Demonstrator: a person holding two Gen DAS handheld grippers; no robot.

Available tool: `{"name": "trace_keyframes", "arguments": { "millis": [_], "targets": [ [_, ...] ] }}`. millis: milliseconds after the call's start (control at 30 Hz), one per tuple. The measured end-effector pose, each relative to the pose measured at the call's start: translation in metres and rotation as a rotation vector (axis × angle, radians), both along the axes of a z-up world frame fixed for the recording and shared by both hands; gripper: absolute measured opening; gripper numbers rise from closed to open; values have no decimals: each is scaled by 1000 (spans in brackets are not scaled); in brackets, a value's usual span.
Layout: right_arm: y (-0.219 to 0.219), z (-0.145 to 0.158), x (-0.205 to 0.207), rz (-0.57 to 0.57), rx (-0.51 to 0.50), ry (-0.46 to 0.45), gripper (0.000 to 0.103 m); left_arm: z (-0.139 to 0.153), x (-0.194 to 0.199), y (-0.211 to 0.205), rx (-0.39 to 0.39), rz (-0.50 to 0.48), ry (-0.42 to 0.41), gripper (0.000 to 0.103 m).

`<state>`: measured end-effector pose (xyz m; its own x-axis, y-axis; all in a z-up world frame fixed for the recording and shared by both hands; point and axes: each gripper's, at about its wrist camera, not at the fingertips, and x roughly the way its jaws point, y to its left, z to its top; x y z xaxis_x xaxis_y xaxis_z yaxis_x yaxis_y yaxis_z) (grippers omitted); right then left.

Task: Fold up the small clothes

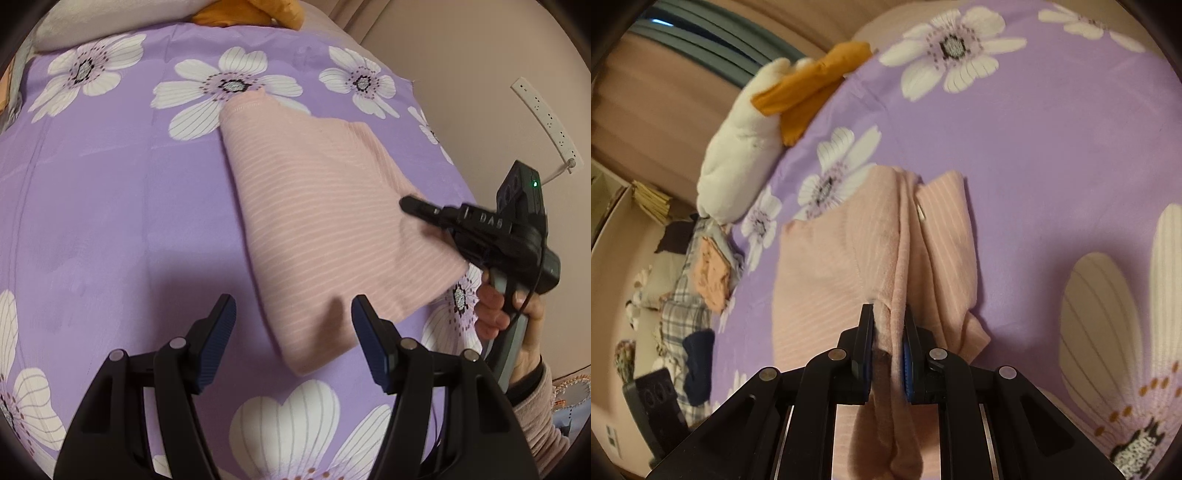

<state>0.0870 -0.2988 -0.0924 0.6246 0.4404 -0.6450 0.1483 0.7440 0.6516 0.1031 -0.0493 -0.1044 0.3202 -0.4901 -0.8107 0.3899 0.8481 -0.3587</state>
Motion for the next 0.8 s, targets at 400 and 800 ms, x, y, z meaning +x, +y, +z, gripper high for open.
{"name": "trace_keyframes", "arguments": {
  "millis": [400,800],
  "targets": [
    [-11,6,-14,-22,-156,-10,16,4,17,-17,27,15,-24,65],
    [37,5,-56,209,-251,-133,16,-8,80,-50,83,32,-95,24]
  ]
}}
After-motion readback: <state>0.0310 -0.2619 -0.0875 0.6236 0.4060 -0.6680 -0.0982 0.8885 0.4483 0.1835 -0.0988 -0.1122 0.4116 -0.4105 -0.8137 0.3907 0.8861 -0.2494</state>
